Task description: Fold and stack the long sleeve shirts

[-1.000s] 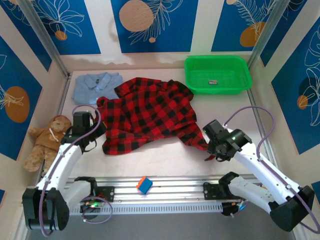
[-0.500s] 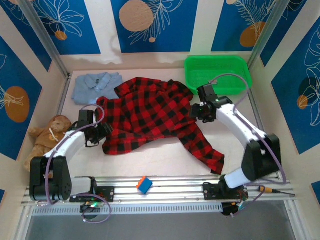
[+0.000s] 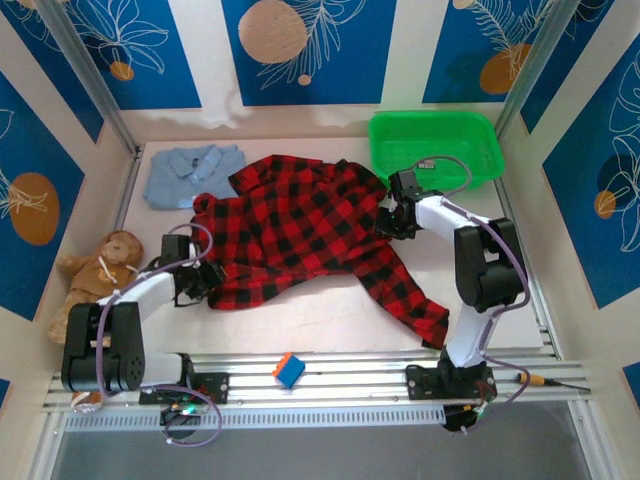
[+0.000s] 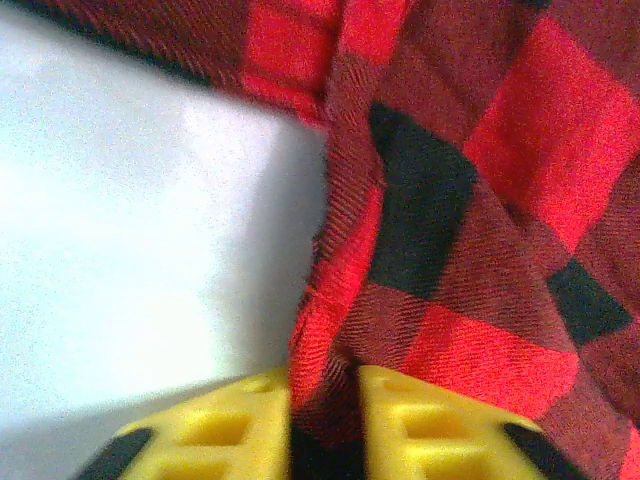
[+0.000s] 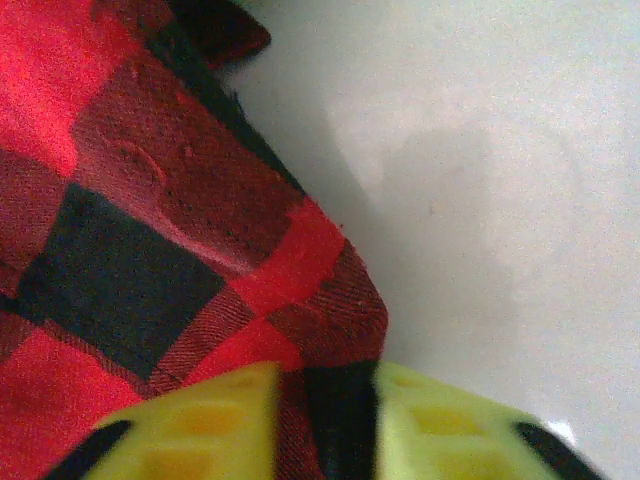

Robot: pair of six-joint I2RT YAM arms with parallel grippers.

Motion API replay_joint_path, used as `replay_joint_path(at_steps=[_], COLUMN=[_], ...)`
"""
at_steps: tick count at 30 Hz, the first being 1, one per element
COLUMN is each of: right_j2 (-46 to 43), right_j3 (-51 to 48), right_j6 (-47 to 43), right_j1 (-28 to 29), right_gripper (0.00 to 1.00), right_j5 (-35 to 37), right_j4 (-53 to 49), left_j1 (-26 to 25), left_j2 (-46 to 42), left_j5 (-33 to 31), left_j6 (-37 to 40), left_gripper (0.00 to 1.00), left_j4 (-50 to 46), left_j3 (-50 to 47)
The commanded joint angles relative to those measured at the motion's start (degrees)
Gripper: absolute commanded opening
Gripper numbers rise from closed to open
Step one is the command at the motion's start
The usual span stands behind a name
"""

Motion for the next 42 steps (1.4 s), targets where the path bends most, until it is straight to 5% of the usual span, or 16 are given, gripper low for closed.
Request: replay_joint_path(at_steps=[1,11,20,24,28,32,34,37,42], right_j2=[0.5,-1.54,-6.07,-7.76,-11.23,-18.46,-19.2,-14.66,-0.07], right_j3=[2.26,1.09,-3.07,-5.62,-5.58,-3.59,-0.53,6.49,20.89], right_j6=[0.79,6.58,10.31,10.69,9.52,4.34,0.42,-3.63,-5.76], right_j1=[-0.78,-4.37,-6.16,-6.33,-6.15,-3.58,-1.43,2.22,6.72], right_gripper=[0.16,0.0,0.0,0.02,0.3,0.48,0.52,0.5,0.34], right_j5=[-0.92,3.87,7.5,7.5,9.91,11.66,7.24,-0.08,0.99], right_j4=[0.7,0.5,-1.27,-1.28,-4.05,-6.09,-6.4,-8.92,-14.48], left_j1=[-0.38,-0.47,-8.82,-14.79,-15.23,-15.23,-14.96,-14.82,-11.89], left_j2=[-4.56,-32.59,-38.64,-47.53,-51.99,-43.86,-32.75,-15.75,6.78], left_j5=[2.25,-1.47,-0.36,-4.5,-7.82,-13.4,-9.01,-6.96,-8.17], left_j6=[-0.31,-0.85,-11.63,-17.74,-17.36,-9.81,-5.44,-1.16,5.21], left_gripper=[0.13,0.1,0.1,0.37,0.63,0.75,0.77,0.62,0.41], left_j4=[-2.5,-25.7,-33.87,-41.76,-48.53,-47.08,-38.45,-27.32,-20.01], left_j3=[-1.72,-0.41,-1.98,-1.48,3.36,12.89,16.02,21.86,34.08])
